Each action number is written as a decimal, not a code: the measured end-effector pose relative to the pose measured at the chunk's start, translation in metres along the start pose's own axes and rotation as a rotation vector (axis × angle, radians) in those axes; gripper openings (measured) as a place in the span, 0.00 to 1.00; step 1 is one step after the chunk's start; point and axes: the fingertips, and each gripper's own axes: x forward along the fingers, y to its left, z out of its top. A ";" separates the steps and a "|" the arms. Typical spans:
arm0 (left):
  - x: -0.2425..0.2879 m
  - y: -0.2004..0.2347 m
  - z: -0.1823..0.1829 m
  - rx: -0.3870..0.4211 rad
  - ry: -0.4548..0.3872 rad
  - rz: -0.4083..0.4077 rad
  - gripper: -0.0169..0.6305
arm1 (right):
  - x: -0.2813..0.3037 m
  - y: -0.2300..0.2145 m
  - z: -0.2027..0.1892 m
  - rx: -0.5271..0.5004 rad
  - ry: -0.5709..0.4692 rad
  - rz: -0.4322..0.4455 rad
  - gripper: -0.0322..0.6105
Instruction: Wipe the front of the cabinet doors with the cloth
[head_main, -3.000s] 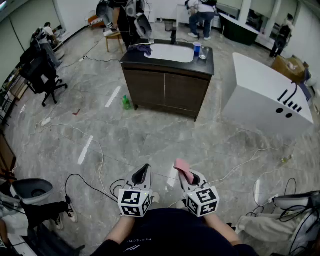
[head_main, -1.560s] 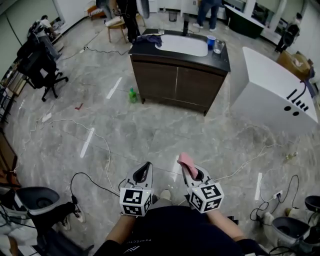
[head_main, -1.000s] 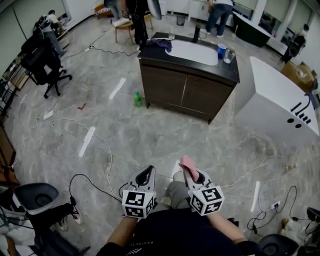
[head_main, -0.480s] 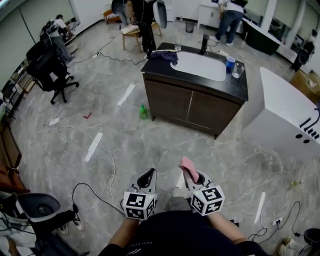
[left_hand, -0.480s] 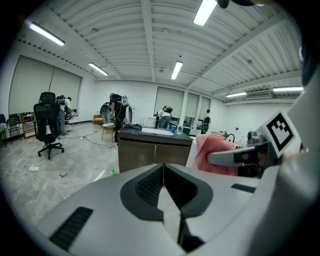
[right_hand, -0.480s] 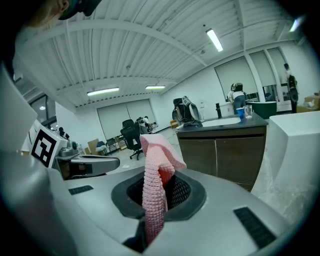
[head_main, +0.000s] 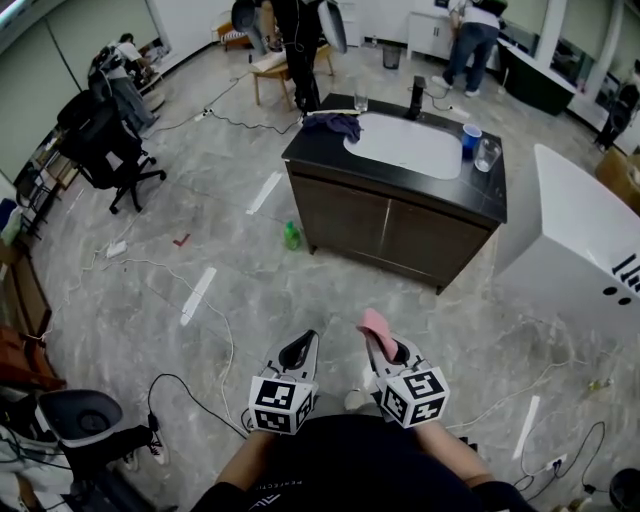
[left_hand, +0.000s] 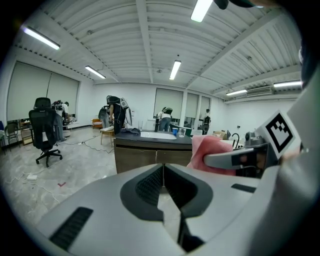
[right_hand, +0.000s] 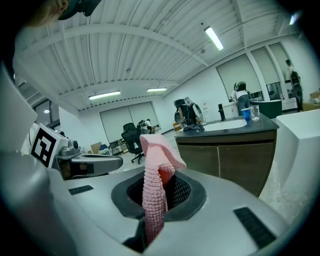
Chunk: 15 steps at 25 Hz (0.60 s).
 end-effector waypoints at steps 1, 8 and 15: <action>0.004 0.000 0.002 0.007 0.000 0.000 0.05 | 0.003 -0.002 0.002 0.002 -0.002 0.005 0.11; 0.017 0.017 0.006 0.005 0.010 0.016 0.05 | 0.030 -0.007 0.009 0.008 0.008 0.029 0.11; 0.042 0.042 0.010 -0.001 0.021 -0.028 0.05 | 0.059 -0.019 0.025 -0.002 -0.007 -0.031 0.11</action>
